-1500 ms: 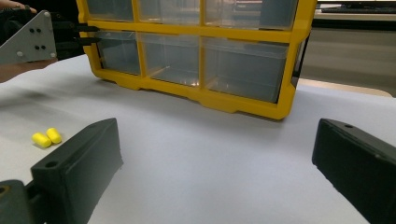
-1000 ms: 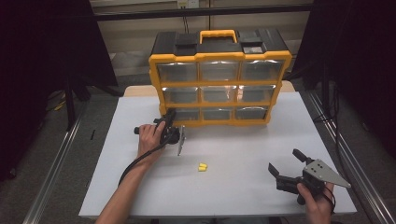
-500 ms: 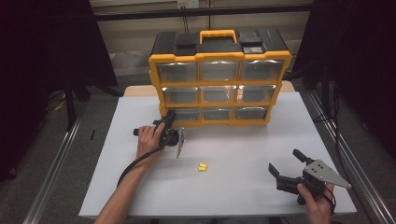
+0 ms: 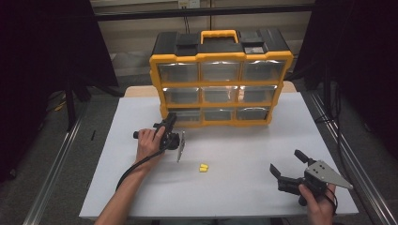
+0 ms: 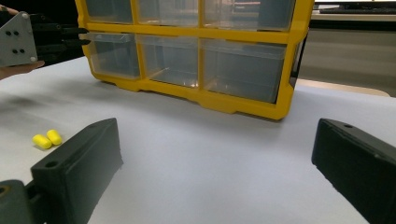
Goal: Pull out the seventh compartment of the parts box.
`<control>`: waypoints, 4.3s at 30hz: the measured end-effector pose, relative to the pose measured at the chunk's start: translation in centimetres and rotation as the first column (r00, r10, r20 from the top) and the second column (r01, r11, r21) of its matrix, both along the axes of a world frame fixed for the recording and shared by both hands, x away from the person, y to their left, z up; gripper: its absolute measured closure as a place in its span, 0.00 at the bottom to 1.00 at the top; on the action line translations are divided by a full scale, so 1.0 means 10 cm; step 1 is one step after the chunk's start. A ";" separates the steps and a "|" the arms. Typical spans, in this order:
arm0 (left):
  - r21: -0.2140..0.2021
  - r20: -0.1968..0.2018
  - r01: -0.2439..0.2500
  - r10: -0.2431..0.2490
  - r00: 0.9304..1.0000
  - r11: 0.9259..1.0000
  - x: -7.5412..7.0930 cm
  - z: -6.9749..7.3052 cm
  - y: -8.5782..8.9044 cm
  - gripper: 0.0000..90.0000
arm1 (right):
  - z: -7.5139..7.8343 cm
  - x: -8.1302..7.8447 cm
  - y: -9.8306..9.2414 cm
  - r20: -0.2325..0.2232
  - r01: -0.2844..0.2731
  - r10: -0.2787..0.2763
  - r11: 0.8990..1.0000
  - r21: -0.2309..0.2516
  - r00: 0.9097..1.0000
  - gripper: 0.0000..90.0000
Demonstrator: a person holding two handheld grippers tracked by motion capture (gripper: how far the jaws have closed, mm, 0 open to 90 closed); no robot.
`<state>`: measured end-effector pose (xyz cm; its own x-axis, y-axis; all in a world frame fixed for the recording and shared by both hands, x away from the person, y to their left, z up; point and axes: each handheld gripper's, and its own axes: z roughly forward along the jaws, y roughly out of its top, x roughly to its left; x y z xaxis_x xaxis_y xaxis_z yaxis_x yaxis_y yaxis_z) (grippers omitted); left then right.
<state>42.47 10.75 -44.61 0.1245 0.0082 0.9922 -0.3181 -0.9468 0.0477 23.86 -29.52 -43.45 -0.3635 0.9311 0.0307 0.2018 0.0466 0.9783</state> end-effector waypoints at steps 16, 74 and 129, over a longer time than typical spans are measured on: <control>-0.003 0.011 0.010 -0.010 1.000 1.000 -0.10 0.01 0.03 0.88 | 0.00 0.00 0.00 0.006 -0.001 0.001 1.000 -0.004 1.000 0.01; 0.007 0.009 0.052 -0.052 0.999 0.999 -0.44 0.01 0.13 0.88 | 0.00 -0.01 0.00 0.008 0.001 -0.001 1.000 -0.004 1.000 0.01; -0.061 -0.025 0.071 -0.072 0.997 0.996 -0.62 -0.03 0.20 0.80 | 0.00 0.00 0.01 0.000 0.000 0.000 1.000 -0.002 1.000 0.01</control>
<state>36.25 12.76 -44.87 0.1542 0.0574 0.9864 -0.3826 -0.9170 0.1132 23.82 -29.42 -43.47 -0.3633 0.9312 0.0288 0.2020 0.0486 0.9782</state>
